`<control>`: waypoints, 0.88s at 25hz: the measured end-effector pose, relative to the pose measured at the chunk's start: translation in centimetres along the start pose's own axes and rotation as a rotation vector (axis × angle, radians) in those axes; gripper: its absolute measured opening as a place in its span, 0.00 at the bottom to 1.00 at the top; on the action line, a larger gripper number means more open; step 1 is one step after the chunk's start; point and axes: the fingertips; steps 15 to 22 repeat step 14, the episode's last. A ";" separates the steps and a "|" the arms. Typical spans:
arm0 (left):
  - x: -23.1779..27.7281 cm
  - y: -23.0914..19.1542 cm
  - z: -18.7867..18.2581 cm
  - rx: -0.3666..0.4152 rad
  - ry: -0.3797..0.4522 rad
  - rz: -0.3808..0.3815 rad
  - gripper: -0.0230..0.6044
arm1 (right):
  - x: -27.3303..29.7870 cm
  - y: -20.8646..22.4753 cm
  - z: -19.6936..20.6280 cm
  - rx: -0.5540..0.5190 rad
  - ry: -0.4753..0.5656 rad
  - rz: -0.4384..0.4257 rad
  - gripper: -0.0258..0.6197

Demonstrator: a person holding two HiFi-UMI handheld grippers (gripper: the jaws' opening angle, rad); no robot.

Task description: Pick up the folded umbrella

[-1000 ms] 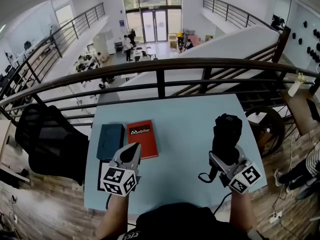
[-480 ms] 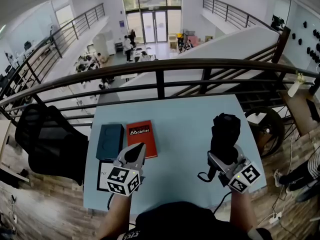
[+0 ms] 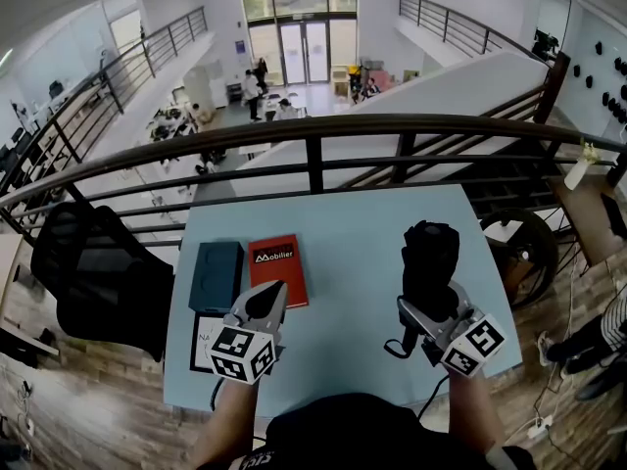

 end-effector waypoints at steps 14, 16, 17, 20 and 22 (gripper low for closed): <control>0.2 0.0 0.5 -0.008 -0.004 0.000 0.04 | -0.6 0.6 0.4 0.008 -0.002 0.024 0.44; 0.2 0.0 0.5 -0.008 -0.004 0.000 0.04 | -0.6 0.6 0.4 0.008 -0.002 0.024 0.44; 0.2 0.0 0.5 -0.008 -0.004 0.000 0.04 | -0.6 0.6 0.4 0.008 -0.002 0.024 0.44; 0.2 0.0 0.5 -0.008 -0.004 0.000 0.04 | -0.6 0.6 0.4 0.008 -0.002 0.024 0.44; 0.2 0.0 0.5 -0.008 -0.004 0.000 0.04 | -0.6 0.6 0.4 0.008 -0.002 0.024 0.44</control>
Point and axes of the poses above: the fingertips, and each gripper's own axes: x forward along the fingers, y to its right, z out of its underside, and after that the axes turned 7 degrees about -x, right-handed
